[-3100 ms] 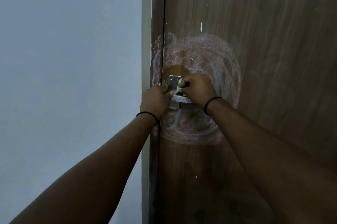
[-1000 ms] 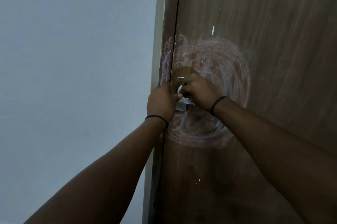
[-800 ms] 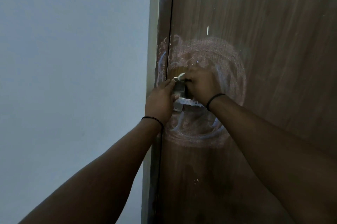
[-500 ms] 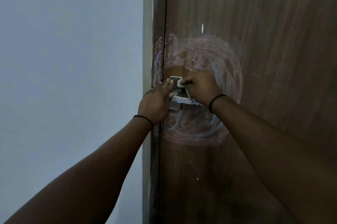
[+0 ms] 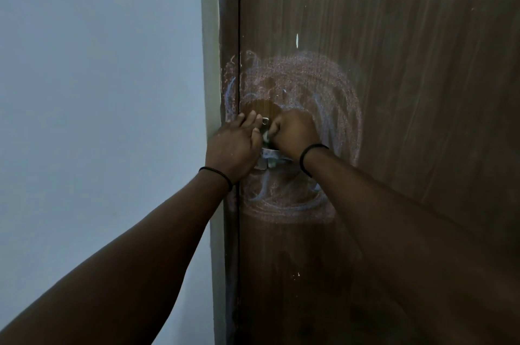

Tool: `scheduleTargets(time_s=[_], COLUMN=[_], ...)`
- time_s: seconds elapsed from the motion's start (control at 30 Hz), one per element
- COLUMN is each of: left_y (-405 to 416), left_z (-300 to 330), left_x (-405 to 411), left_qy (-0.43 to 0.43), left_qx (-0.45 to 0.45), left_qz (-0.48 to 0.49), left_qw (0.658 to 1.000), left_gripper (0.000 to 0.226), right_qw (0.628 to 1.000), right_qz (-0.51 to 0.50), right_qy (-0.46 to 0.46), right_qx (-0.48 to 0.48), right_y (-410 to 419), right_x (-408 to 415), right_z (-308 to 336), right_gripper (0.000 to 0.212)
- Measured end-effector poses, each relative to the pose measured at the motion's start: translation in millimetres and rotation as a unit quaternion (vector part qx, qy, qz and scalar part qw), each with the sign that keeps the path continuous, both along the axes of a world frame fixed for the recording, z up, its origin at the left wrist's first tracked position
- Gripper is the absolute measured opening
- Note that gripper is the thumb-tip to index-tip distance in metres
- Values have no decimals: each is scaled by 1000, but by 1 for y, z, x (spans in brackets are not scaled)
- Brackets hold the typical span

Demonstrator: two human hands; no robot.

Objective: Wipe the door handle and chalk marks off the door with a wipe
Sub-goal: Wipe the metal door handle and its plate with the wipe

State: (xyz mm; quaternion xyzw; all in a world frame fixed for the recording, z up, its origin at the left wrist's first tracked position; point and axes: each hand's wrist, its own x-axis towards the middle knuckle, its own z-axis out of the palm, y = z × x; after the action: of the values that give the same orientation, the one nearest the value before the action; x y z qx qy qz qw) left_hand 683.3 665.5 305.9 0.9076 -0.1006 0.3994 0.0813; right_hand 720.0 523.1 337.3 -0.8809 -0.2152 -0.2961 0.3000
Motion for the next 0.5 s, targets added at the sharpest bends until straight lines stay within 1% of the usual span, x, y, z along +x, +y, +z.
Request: scheduleTargets(time_s=[0.03, 0.07, 0.13, 0.2, 0.23, 0.27, 0.33, 0.37, 0.4, 0.43, 0.5], left_y=[0, -1, -1, -2, -2, -3, -4, -5, -5, -5, -5], left_z=[1, 1, 1, -1, -2, -2, -2, -2, -3, -3, -2], left_x=[0, 0, 1, 1, 1, 1, 1, 1, 1, 2, 3], left_qy=[7, 12, 13, 13, 13, 14, 13, 14, 15, 16, 24], left_qx=[-1, 1, 8, 9, 9, 10, 10, 9, 9, 8, 5], left_qz=[0, 1, 7, 10, 12, 13, 15, 16, 17, 18, 19], left_qw=[1000, 1000, 1000, 1000, 1000, 1000, 1000, 1000, 1000, 1000, 1000], left_gripper=[60, 59, 52, 47, 47, 47, 49, 49, 49, 49, 49], right_qw=[999, 999, 995, 982, 981, 986, 998, 998, 997, 997, 990], right_qz=[-5, -7, -6, 2, 1, -3, -23, -31, -30, -25, -12], right_qy=[37, 45, -8, -58, -63, -56, 3, 40, 58, 53, -11], right_qx=[1, 24, 100, 178, 181, 154, 66, 41, 40, 56, 139], right_y=[-1, -2, 3, 7, 9, 9, 7, 4, 2, 3, 8], right_x=[2, 2, 0, -5, -5, -3, 3, 4, 5, 4, -2], right_z=[-1, -1, -1, -2, -3, -4, -5, -6, -6, -6, -3], right_gripper=[16, 17, 19, 20, 21, 22, 20, 21, 21, 22, 20])
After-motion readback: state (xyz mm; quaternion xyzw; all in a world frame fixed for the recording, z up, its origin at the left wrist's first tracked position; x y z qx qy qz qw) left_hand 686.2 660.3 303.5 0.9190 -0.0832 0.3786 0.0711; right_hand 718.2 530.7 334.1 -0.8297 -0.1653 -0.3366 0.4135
